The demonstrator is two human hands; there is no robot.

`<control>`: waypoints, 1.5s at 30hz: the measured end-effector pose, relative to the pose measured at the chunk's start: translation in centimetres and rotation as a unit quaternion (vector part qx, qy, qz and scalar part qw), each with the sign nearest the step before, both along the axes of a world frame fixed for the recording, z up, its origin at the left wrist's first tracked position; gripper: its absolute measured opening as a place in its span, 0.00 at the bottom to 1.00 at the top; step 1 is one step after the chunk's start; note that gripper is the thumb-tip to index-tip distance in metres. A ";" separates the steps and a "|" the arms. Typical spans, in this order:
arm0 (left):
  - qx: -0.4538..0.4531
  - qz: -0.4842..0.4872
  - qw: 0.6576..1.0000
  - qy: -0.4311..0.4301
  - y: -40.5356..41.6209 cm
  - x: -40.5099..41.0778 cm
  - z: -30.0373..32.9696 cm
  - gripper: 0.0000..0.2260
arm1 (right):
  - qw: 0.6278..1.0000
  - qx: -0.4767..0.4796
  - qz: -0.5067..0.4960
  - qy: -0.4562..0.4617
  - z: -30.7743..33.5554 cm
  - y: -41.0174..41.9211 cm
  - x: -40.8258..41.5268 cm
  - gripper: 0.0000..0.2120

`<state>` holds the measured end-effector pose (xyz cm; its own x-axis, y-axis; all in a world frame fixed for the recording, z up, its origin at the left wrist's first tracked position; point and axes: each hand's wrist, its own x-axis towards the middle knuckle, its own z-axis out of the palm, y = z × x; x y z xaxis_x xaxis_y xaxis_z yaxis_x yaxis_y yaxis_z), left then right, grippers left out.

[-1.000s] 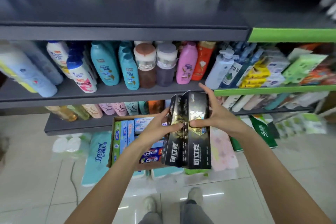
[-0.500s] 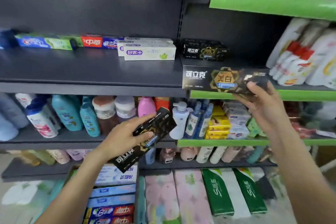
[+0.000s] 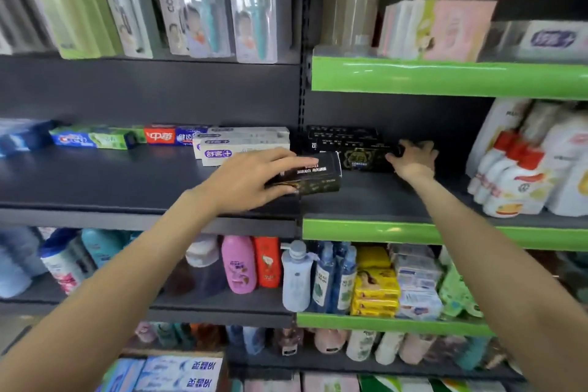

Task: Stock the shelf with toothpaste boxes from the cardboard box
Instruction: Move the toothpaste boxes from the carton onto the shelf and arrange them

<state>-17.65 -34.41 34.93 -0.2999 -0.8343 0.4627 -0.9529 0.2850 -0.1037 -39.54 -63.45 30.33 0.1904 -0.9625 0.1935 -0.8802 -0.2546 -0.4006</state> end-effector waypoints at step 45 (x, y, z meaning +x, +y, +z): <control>0.343 0.473 0.740 0.334 33.3 18.9 -42.8 0.27 | 0.855 0.212 0.414 0.228 -37.8 44.1 22.9 0.27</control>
<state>1.23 -1.10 -7.87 0.6719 -0.6324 -0.3856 -0.5338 -0.7743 0.3398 -16.68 -19.36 -7.45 0.8040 -0.4260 -0.4147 -0.5570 -0.7837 -0.2748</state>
